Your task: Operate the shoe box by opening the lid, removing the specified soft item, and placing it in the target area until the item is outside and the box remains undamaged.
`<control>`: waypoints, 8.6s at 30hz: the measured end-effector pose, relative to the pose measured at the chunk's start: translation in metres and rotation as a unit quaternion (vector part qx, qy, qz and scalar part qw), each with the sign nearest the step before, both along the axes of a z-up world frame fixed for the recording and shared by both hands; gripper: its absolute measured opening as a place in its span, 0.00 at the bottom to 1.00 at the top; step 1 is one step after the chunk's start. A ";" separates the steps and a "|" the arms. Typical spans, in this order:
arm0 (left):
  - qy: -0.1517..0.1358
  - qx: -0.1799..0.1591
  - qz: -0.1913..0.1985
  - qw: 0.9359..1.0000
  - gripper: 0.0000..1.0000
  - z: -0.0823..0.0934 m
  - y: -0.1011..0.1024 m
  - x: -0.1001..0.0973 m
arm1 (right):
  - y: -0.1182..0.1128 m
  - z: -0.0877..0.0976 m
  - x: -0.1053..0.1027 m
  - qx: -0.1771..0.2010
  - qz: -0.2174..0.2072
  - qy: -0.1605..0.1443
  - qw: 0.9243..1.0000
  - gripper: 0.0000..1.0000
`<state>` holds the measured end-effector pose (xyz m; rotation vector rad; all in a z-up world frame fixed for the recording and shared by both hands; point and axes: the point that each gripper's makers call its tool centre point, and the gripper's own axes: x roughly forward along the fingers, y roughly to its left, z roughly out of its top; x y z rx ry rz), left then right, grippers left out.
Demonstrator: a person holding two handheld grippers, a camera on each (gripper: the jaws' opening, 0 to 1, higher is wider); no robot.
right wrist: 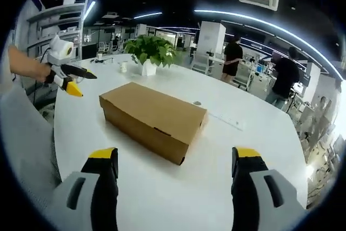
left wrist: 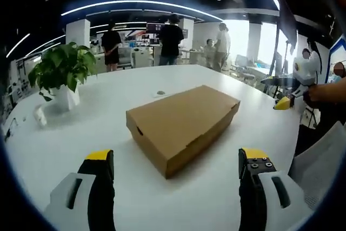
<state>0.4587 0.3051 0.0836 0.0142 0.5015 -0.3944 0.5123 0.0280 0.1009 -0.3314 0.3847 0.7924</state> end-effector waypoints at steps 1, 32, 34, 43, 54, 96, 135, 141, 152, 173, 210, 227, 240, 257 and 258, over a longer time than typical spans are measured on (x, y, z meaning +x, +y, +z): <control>0.001 0.000 0.000 1.000 0.99 -0.002 0.000 0.003 | 0.001 -0.002 0.002 0.000 0.002 0.003 1.000 0.81; 0.031 0.032 -0.015 0.999 0.90 -0.037 -0.018 0.055 | 0.032 -0.058 0.061 -0.016 0.052 0.061 0.997 0.59; 0.031 0.035 -0.012 0.999 0.89 -0.038 -0.018 0.058 | 0.035 -0.061 0.063 -0.017 0.054 0.067 0.996 0.58; 0.035 0.030 -0.003 0.999 0.86 -0.042 -0.023 0.063 | 0.048 -0.067 0.067 -0.017 0.065 0.071 0.995 0.52; 0.031 0.031 -0.002 0.999 0.84 -0.045 -0.026 0.063 | 0.052 -0.067 0.066 -0.005 0.075 0.080 0.994 0.48; 0.038 0.047 -0.081 0.995 0.81 -0.044 -0.010 0.035 | 0.066 -0.068 0.002 0.003 -0.016 0.082 0.996 0.46; 0.060 0.057 -0.105 0.991 0.80 -0.045 0.039 -0.026 | 0.114 -0.068 -0.070 -0.004 -0.015 0.082 0.997 0.43; 0.064 0.060 -0.104 0.991 0.80 -0.046 0.046 -0.037 | 0.121 -0.068 -0.080 -0.003 -0.017 0.080 0.997 0.44; 0.060 0.066 -0.107 0.990 0.82 -0.046 0.053 -0.045 | 0.126 -0.068 -0.087 -0.002 -0.009 0.076 0.997 0.44; 0.054 0.047 -0.063 0.995 0.60 -0.048 0.073 -0.065 | 0.118 -0.072 -0.089 0.002 0.002 0.074 0.997 0.37; 0.054 -0.010 -0.059 0.997 0.61 -0.001 0.065 -0.064 | 0.127 -0.027 -0.102 0.033 0.014 0.104 0.994 0.49; 0.021 -0.014 -0.078 0.997 0.72 0.043 0.059 -0.050 | 0.130 0.018 -0.082 0.039 0.013 0.056 0.998 0.50; 0.003 -0.004 -0.073 0.997 0.69 0.059 0.064 -0.029 | 0.132 0.037 -0.061 0.039 0.010 0.033 0.999 0.50; -0.032 0.051 -0.002 0.998 0.19 0.069 0.107 0.019 | 0.136 0.052 -0.031 0.040 0.004 0.017 0.999 0.49; -0.034 0.054 0.000 0.998 0.15 0.069 0.109 0.021 | 0.136 0.053 -0.030 0.040 0.004 0.016 0.999 0.50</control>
